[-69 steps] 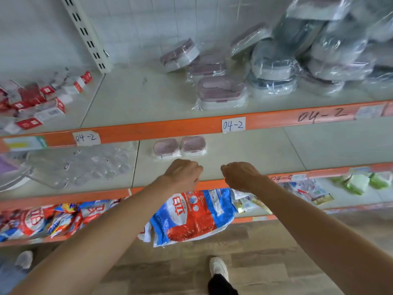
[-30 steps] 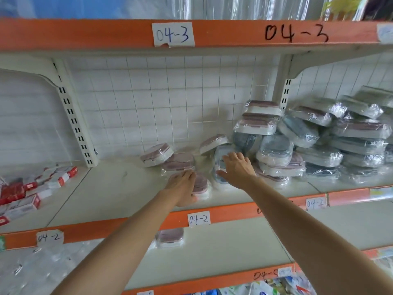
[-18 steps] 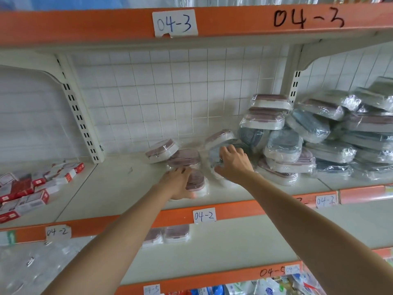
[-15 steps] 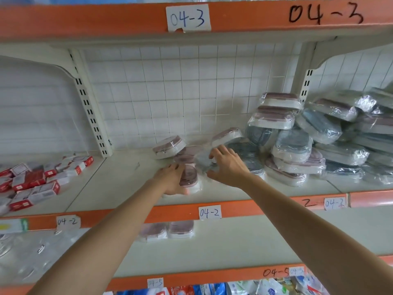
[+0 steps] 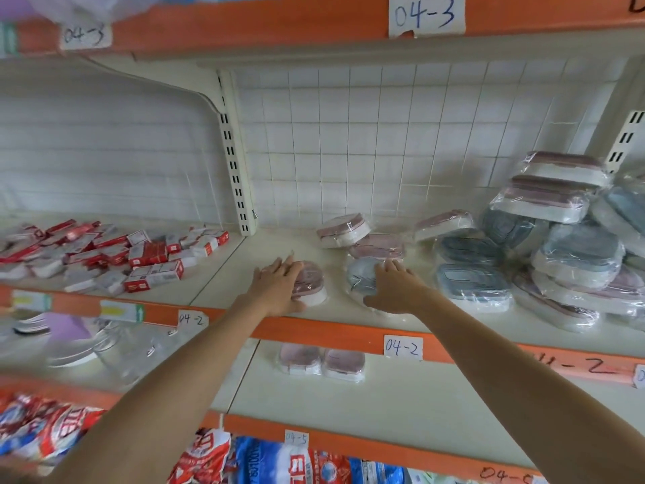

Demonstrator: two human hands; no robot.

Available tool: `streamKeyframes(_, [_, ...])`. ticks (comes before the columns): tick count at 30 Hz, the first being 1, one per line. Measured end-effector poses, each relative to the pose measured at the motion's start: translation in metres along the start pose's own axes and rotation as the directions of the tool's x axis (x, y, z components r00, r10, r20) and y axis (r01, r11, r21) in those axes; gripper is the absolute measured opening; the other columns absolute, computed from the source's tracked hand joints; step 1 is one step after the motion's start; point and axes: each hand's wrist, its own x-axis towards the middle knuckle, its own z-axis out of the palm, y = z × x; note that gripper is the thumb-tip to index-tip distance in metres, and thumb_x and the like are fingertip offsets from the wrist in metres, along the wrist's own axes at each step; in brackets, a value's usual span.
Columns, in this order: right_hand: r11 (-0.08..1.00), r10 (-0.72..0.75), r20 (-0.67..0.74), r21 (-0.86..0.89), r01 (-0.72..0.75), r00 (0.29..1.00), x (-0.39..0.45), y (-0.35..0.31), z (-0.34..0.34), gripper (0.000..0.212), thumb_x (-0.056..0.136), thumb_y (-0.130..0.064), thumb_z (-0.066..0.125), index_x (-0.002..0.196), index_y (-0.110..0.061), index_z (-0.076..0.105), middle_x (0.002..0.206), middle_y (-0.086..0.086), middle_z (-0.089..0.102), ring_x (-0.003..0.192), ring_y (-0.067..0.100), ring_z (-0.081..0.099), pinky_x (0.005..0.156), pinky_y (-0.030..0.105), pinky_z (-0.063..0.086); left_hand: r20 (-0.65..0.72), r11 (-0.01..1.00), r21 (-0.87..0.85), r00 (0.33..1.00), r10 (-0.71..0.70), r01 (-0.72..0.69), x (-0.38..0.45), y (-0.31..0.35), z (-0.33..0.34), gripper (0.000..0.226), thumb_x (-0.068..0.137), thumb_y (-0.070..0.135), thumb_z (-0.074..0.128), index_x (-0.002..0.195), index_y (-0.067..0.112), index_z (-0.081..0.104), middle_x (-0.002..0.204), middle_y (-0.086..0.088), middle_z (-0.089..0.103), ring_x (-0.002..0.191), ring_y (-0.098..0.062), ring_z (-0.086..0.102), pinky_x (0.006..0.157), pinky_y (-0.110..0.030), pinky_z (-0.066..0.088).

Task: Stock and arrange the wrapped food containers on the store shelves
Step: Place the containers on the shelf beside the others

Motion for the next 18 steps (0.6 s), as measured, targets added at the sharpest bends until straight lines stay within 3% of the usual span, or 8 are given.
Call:
streamKeyframes(2, [0.997,0.072,0.023,-0.022,-0.072,0.997,0.003,-0.013,0.005,0.073,0.092,-0.046,0.048,0.143,-0.004,0.016,0.153,0.028,0.003,0.143,0.04,0.003,0.115,0.048,0.011,0.027,1.0,0.0,1.0,0.004,-0.004,0.0,-0.001,-0.001,0.093,0.086,0.049,0.06,0.151,0.018,0.003,0.159,-0.003,-0.01,0.147,-0.028,-0.002,0.114,-0.056,0.013])
streamKeyframes(4, [0.991,0.133,0.002,-0.005,-0.133,0.991,0.006,-0.019,0.008,0.068,0.092,-0.043,0.05,0.139,-0.006,0.019,0.152,0.031,-0.001,0.142,0.045,0.0,0.114,0.05,0.01,0.035,1.0,-0.028,0.999,0.0,0.001,-0.001,-0.001,-0.001,0.094,0.085,0.044,0.064,0.151,0.018,0.003,0.16,-0.003,-0.004,0.146,-0.027,0.0,0.115,-0.055,0.013])
streamKeyframes(9, [0.99,0.139,-0.136,0.034,-0.136,0.981,0.003,-0.014,0.016,0.072,0.085,-0.05,0.056,0.137,-0.012,0.025,0.137,0.018,0.033,0.128,0.036,0.032,0.107,0.042,0.025,-0.035,0.998,-0.063,0.999,-0.033,0.031,-0.006,0.007,-0.004,0.091,0.079,0.037,0.073,0.148,0.018,0.017,0.155,-0.003,0.016,0.141,-0.027,0.016,0.11,-0.054,0.024])
streamKeyframes(14, [0.986,0.159,-0.298,0.004,-0.165,0.941,-0.006,-0.017,0.029,0.066,0.082,-0.05,0.056,0.129,-0.01,0.033,0.128,0.015,0.038,0.118,0.032,0.037,0.102,0.04,0.027,-0.255,0.991,0.083,0.964,-0.077,0.101,-0.019,0.022,0.005,0.08,0.076,0.035,0.073,0.139,0.015,0.027,0.142,-0.006,0.028,0.13,-0.027,0.028,0.103,-0.054,0.031])
streamKeyframes(18, [0.991,0.089,-0.419,-0.057,-0.124,0.903,-0.017,-0.028,0.024,0.074,0.078,-0.046,0.063,0.133,-0.006,0.031,0.131,0.015,0.036,0.121,0.031,0.033,0.107,0.04,0.02,-0.397,0.98,0.184,0.918,-0.001,0.08,-0.028,0.03,0.004,0.095,0.077,0.036,0.073,0.145,0.005,0.015,0.142,-0.011,0.027,0.129,-0.029,0.026,0.113,-0.049,0.019])
